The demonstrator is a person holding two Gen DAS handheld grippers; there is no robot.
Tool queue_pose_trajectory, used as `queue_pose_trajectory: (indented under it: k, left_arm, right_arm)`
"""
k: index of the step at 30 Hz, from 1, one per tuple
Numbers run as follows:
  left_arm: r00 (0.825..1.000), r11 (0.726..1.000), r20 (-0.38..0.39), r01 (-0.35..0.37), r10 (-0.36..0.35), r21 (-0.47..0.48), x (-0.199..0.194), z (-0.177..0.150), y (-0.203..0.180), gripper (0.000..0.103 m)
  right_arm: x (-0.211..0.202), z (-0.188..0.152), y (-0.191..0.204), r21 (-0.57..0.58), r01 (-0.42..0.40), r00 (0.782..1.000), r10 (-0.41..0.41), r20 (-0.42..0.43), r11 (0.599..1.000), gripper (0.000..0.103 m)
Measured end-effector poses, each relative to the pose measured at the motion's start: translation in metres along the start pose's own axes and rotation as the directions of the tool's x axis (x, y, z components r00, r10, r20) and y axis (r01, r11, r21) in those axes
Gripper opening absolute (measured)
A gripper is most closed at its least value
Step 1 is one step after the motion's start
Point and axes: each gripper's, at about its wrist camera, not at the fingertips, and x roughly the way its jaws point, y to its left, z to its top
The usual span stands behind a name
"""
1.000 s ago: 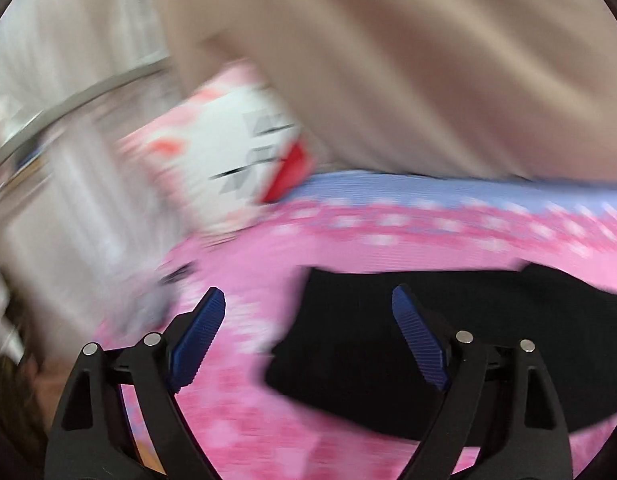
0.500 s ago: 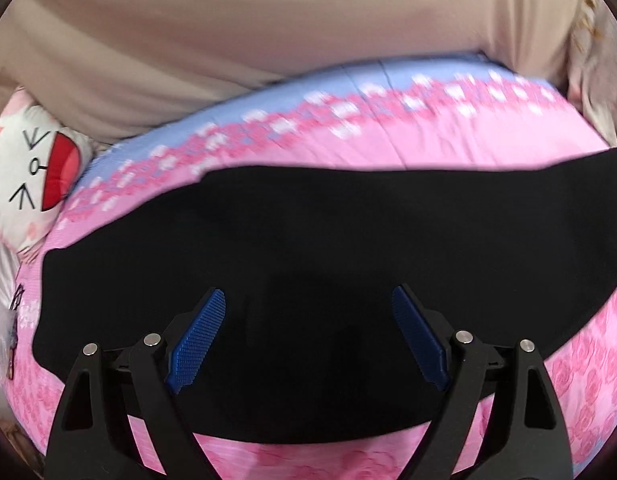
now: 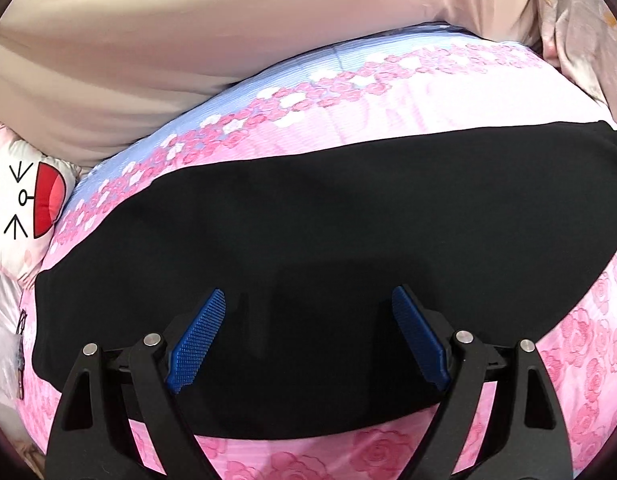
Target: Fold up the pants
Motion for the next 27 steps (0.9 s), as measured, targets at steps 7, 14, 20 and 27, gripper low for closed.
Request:
queue_pose_trajectory:
  k: [7, 14, 20, 27]
  left_arm:
    - [0.999, 0.998, 0.013, -0.049, 0.049, -0.027, -0.003, 0.006, 0.012, 0.084]
    - [0.998, 0.998, -0.015, -0.066, 0.066, -0.023, 0.018, 0.010, 0.003, 0.085]
    - [0.997, 0.996, -0.009, -0.073, 0.073, -0.057, 0.022, 0.011, 0.008, 0.091]
    - [0.991, 0.974, 0.001, -0.133, 0.136, -0.184, 0.010, 0.000, 0.081, 0.091]
  right_arm:
    - [-0.031, 0.033, 0.023, -0.103, 0.006, 0.979, 0.016, 0.205, 0.995, 0.007]
    - [-0.009, 0.008, -0.004, -0.001, 0.160, 0.973, -0.158, 0.167, 0.987, 0.013]
    - [0.010, -0.009, 0.041, -0.128, 0.094, 0.992, -0.082, 0.097, 0.987, 0.014]
    - [-0.012, 0.003, 0.118, -0.166, 0.123, 0.984, -0.098, 0.149, 0.978, 0.019]
